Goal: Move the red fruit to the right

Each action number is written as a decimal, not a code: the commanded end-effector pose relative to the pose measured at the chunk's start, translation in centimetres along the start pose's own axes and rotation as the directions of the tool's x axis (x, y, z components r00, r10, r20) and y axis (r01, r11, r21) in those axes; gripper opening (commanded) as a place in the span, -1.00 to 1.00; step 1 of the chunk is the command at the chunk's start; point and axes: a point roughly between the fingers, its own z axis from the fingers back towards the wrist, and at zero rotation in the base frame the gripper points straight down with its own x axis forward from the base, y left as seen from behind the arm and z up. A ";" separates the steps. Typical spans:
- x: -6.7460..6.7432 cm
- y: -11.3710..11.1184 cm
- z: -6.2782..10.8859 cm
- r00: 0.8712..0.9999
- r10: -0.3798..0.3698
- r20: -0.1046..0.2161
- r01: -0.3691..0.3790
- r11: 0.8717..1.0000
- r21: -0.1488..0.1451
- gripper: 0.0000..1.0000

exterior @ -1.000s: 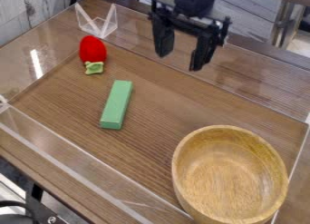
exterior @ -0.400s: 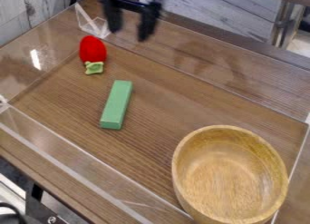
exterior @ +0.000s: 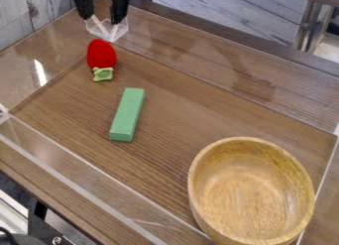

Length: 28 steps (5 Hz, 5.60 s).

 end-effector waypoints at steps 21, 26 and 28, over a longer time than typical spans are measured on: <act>3.8 -6.1 0.7 0.983 0.182 -0.019 -0.179 0.979 0.092 -1.00; -1.0 -14.6 3.7 0.984 0.176 -0.027 -0.174 0.983 0.051 -1.00; -2.5 -19.1 3.9 0.989 0.145 -0.026 -0.144 0.989 0.028 -1.00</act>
